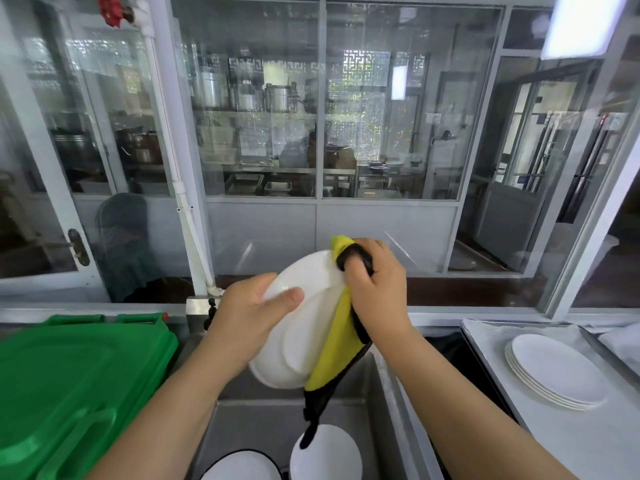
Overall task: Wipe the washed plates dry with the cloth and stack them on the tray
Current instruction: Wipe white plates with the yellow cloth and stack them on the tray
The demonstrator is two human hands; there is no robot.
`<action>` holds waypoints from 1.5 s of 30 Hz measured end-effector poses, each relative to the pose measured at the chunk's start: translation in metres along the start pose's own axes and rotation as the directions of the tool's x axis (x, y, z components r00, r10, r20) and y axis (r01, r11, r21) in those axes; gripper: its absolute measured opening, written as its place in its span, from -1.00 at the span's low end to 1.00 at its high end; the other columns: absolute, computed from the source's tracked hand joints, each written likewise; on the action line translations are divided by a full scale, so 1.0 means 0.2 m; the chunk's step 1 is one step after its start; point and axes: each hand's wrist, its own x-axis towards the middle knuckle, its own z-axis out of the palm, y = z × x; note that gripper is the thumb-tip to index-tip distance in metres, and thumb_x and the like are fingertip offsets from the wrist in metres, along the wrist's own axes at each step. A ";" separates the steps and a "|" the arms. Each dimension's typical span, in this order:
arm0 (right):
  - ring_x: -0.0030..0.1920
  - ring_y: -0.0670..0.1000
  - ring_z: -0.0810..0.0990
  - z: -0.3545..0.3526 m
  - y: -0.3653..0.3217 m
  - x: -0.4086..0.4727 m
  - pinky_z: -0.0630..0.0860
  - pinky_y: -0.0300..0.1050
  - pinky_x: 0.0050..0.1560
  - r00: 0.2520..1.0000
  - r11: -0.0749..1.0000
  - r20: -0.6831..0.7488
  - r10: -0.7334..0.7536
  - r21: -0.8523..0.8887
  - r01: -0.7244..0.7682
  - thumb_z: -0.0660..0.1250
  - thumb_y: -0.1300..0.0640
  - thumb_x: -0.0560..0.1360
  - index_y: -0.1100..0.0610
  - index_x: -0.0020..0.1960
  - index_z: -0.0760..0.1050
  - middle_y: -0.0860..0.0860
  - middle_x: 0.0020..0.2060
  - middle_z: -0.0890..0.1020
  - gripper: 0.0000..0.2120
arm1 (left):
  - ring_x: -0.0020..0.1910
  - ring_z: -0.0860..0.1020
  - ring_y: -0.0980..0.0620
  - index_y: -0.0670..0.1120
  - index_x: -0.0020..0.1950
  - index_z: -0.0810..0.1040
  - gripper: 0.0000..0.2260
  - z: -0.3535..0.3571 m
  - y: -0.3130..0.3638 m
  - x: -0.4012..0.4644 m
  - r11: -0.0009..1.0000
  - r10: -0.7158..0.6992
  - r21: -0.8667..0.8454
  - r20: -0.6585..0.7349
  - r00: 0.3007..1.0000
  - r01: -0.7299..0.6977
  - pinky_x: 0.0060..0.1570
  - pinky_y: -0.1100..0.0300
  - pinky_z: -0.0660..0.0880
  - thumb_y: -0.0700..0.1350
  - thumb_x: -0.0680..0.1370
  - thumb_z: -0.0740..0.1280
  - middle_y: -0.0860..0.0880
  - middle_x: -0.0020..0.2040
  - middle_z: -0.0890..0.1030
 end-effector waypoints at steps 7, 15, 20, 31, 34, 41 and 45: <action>-0.45 -0.12 0.27 0.02 0.06 0.00 0.28 -0.20 -0.38 0.867 0.772 -0.072 0.492 0.496 -0.397 0.22 0.10 0.54 -0.07 -0.46 0.38 -0.18 -0.52 0.30 -0.61 | -0.25 0.64 0.12 0.10 -0.15 0.69 -0.89 0.01 0.03 -0.01 0.937 -0.006 -0.344 -0.199 0.980 -0.064 -0.28 0.26 0.57 -0.08 0.37 0.47 0.04 -0.22 0.70; -0.34 -0.19 0.43 -0.02 0.02 0.02 0.38 -0.27 -0.26 0.984 0.980 -0.017 0.175 0.095 -0.173 0.24 0.04 0.49 -0.14 -0.28 0.49 -0.20 -0.36 0.51 -0.81 | -0.24 0.67 0.09 -0.04 -0.08 0.63 -0.73 -0.09 0.02 0.06 0.968 -0.173 -0.171 0.073 0.982 0.184 -0.31 0.27 0.56 0.04 0.29 0.45 0.04 -0.18 0.71; -0.06 -0.13 0.51 0.00 -0.05 0.03 0.42 -0.19 -0.15 0.976 0.939 0.090 -0.200 -0.265 0.217 0.20 0.00 0.45 -0.11 0.14 0.56 -0.15 0.01 0.53 -0.69 | -0.23 0.68 0.04 -0.03 -0.10 0.65 -0.80 -0.07 0.00 0.06 0.973 -0.162 -0.158 0.039 0.986 0.166 -0.29 0.21 0.59 0.01 0.34 0.44 -0.01 -0.17 0.72; 0.12 -0.05 0.31 -0.01 0.12 0.03 0.18 -0.43 0.14 0.988 0.986 0.140 -0.057 -0.147 0.078 0.20 0.23 0.59 0.06 0.35 0.46 -0.06 0.10 0.50 -0.65 | -0.23 0.67 -0.02 -0.07 -0.01 0.63 -0.76 -0.12 -0.02 0.09 0.806 -0.320 -0.570 -0.192 0.928 0.160 -0.32 0.12 0.58 -0.01 0.38 0.44 -0.04 -0.14 0.71; 0.09 0.01 0.24 0.03 0.15 -0.08 0.19 -0.18 0.20 0.986 0.950 0.095 -0.140 -0.266 0.161 0.20 0.18 0.58 0.14 0.40 0.39 0.09 0.19 0.46 -0.61 | -0.24 0.68 0.04 -0.05 0.04 0.60 -0.85 -0.11 -0.04 0.12 0.742 -0.370 -0.660 -0.262 0.891 0.114 -0.38 0.14 0.58 -0.03 0.51 0.37 0.01 -0.15 0.71; -0.02 0.13 0.32 0.13 0.11 -0.27 0.46 -0.02 0.04 0.875 0.710 0.179 -0.450 -0.523 0.472 0.25 0.07 0.47 0.27 0.32 0.47 0.22 0.24 0.45 -0.52 | -0.21 0.68 0.09 -0.02 0.12 0.53 -0.79 -0.03 -0.07 0.14 0.573 -0.558 -0.807 -0.260 0.788 0.140 -0.40 0.18 0.59 -0.01 0.52 0.39 0.01 -0.03 0.69; -0.10 0.10 0.36 0.18 0.10 -0.27 0.52 -0.06 -0.09 0.797 0.597 0.288 -0.530 -0.541 0.592 0.56 0.14 0.25 0.22 0.27 0.53 0.14 0.24 0.47 -0.39 | -0.18 0.68 0.04 -0.08 0.16 0.53 -0.80 0.02 -0.07 0.13 0.544 -0.551 -0.824 -0.207 0.808 0.159 -0.37 0.16 0.59 -0.07 0.56 0.33 -0.08 0.00 0.68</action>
